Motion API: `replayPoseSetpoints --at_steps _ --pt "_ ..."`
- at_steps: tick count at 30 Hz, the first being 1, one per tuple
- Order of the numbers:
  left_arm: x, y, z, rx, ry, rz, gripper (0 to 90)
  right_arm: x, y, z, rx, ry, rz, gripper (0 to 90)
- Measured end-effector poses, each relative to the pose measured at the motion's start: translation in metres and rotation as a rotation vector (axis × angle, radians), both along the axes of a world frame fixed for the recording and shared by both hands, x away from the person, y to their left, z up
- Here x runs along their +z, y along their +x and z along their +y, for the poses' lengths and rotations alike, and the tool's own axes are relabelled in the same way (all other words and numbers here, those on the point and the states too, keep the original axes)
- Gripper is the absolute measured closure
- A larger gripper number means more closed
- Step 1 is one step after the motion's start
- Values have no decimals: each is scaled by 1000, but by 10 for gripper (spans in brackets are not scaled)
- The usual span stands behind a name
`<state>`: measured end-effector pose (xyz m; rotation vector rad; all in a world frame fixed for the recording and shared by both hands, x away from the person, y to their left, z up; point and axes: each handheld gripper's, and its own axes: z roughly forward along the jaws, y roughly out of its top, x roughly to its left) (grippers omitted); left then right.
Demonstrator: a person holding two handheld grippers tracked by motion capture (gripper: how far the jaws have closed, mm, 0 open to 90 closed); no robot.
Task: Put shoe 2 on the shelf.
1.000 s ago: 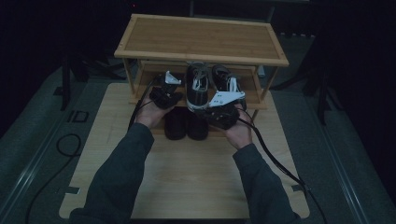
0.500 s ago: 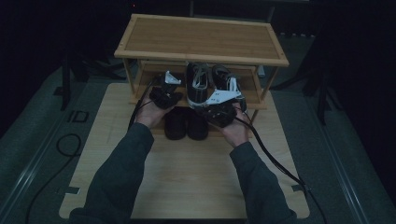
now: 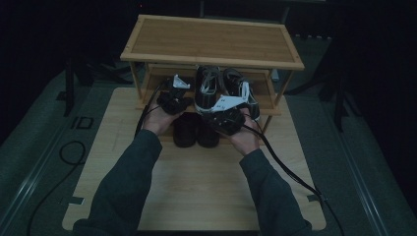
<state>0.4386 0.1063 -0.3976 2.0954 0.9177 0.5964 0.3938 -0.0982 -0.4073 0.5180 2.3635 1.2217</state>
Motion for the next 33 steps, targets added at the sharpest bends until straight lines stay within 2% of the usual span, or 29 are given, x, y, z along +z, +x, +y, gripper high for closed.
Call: replayPoseSetpoints --at_steps 4,11,14,15,21,33 --pt "0 0 0 -1 -5 0 900 2 -3 -3 -15 -15 -8 832" --pt "0 0 1 1 -8 2 900 2 -11 -4 4 -66 -32 807" --pt "-1 0 1 2 -15 3 900 2 -12 -3 5 -75 -28 803" --pt "-1 0 1 2 -19 4 900 2 -12 -4 22 -73 -11 798" --pt "-1 1 3 1 -32 10 900 4 -18 -6 30 -100 -5 784" --pt "-1 2 4 4 -43 20 900 3 -24 -30 1 -71 -10 784"
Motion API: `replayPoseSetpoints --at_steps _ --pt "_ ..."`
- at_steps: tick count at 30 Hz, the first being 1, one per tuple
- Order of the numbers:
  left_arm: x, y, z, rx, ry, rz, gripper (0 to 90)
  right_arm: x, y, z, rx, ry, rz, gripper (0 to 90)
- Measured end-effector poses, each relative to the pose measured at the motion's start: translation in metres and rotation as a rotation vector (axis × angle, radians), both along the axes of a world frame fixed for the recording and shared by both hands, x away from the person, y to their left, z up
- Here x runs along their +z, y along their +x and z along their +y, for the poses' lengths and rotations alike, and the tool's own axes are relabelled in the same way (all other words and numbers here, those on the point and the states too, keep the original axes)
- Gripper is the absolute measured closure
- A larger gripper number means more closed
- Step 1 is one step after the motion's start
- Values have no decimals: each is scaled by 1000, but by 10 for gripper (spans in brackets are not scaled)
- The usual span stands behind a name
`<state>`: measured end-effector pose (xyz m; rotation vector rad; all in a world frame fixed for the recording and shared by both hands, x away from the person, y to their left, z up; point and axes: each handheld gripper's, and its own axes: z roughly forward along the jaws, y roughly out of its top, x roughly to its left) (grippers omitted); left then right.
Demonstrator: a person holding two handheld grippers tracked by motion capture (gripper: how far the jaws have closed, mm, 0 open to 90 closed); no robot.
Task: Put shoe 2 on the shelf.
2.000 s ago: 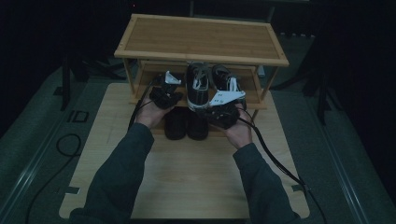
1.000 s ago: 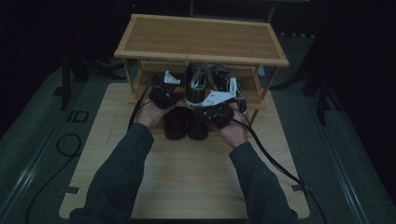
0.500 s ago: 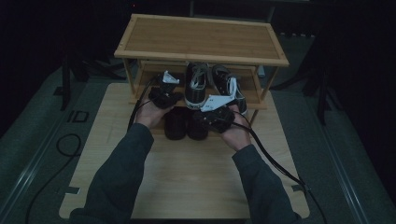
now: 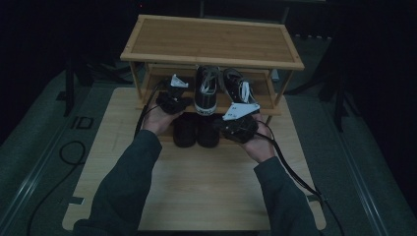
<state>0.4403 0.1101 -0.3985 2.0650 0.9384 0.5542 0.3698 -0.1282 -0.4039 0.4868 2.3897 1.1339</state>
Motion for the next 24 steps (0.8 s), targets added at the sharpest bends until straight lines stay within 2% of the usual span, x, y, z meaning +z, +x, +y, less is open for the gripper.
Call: replayPoseSetpoints --at_steps 10,24 --pt "0 0 0 -2 -5 4 900 5 -4 -28 -20 18 1 798" --pt "0 1 2 -4 -11 11 900 5 -5 -54 -51 43 6 813"
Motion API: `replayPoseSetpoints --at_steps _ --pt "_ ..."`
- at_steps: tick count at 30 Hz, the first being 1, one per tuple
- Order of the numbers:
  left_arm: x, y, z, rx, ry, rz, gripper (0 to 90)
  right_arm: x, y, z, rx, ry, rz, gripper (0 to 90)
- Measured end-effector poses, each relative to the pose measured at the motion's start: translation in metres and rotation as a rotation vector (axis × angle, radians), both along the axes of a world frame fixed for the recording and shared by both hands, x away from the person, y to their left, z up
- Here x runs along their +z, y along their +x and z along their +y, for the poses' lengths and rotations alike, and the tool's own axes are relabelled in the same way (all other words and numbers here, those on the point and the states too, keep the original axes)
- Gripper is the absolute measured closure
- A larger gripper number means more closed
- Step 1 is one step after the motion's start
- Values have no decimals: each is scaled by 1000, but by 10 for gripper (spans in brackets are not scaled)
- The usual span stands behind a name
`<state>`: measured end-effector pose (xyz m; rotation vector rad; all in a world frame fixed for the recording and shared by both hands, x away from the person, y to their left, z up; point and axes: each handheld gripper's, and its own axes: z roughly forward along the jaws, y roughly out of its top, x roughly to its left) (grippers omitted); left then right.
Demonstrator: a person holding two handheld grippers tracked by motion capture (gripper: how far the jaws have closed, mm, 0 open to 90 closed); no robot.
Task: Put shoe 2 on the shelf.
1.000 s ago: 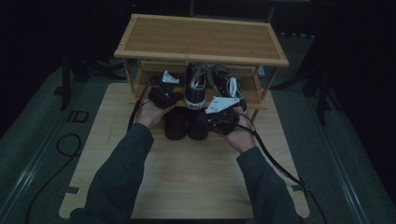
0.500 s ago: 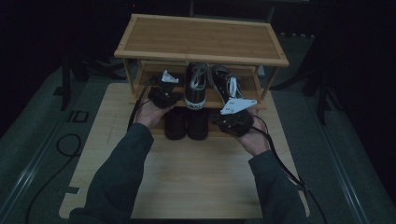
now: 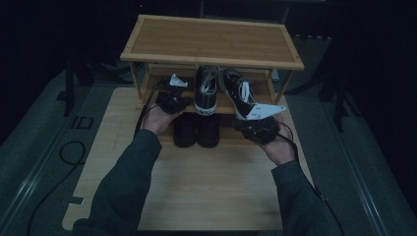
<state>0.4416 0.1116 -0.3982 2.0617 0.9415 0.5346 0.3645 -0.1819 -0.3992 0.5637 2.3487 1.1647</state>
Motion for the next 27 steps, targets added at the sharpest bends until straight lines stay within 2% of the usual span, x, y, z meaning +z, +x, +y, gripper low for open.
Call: replayPoseSetpoints --at_steps 8,17,27 --pt "0 0 0 1 -3 0 900 -3 -2 -11 -10 14 15 818" --pt "-1 0 1 3 -10 -1 900 -3 -5 -18 -14 12 8 819" --pt "-1 0 1 2 -12 1 900 -3 -9 -35 -26 20 11 820"
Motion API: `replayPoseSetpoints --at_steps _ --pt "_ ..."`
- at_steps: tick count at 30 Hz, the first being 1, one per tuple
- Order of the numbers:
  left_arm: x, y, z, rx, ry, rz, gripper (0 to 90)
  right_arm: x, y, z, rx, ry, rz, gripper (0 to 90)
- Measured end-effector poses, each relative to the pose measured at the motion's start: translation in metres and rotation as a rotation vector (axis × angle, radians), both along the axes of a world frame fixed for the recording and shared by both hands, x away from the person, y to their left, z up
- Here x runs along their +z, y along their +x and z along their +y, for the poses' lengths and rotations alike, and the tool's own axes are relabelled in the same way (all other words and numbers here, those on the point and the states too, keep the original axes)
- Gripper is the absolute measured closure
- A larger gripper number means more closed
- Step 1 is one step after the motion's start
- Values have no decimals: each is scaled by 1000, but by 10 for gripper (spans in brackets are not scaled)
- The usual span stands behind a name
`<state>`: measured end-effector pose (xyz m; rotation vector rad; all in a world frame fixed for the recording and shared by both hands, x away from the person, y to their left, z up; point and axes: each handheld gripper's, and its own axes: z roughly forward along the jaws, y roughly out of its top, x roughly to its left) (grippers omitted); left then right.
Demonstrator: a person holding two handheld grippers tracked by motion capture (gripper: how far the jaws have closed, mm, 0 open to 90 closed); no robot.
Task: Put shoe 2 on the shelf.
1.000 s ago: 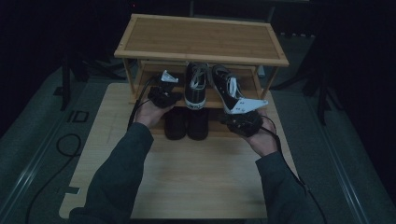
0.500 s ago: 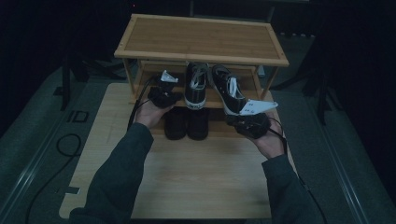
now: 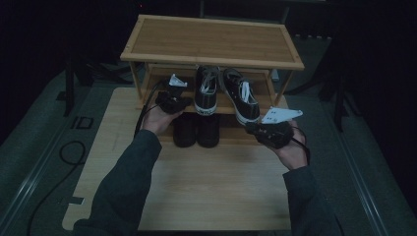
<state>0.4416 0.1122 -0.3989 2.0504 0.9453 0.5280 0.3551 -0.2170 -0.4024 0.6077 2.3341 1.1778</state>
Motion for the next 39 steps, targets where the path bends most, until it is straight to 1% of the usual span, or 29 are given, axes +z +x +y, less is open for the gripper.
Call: replayPoseSetpoints --at_steps 10,14,15,17,19,21,26,27,28,29,33,37,39 --pt "0 0 0 0 -2 1 900 -2 -2 -11 -14 -2 0 828" --pt "0 0 0 -1 -1 1 900 -2 -2 -15 -28 0 2 830" --pt "0 0 0 -1 -1 1 900 -3 -2 -16 -28 2 3 843" --pt "0 0 0 -1 0 1 900 -3 -2 -17 -30 2 2 849" --pt "0 0 0 -1 0 1 900 -2 -1 -16 -36 4 -10 876" --pt "0 0 0 -2 2 1 900 -2 -1 -16 -37 6 -8 890" --pt "0 0 0 -5 7 -3 900 -1 0 -14 -31 15 -16 897" --pt "0 0 0 -4 10 -6 900 1 0 -13 -33 31 -26 898" --pt "0 0 -1 -4 10 -6 900 1 0 -13 -33 31 -26 898" --pt "0 0 -1 -3 12 -5 900 4 1 -12 -44 42 -35 898" --pt "0 0 0 -4 12 -5 900 7 1 -11 -41 45 -38 898" --pt "0 0 -1 -3 13 -5 900 6 2 -10 -38 45 -31 898" --pt "0 0 -1 -4 13 -5 900 -1 1 -7 -34 42 -24 899"
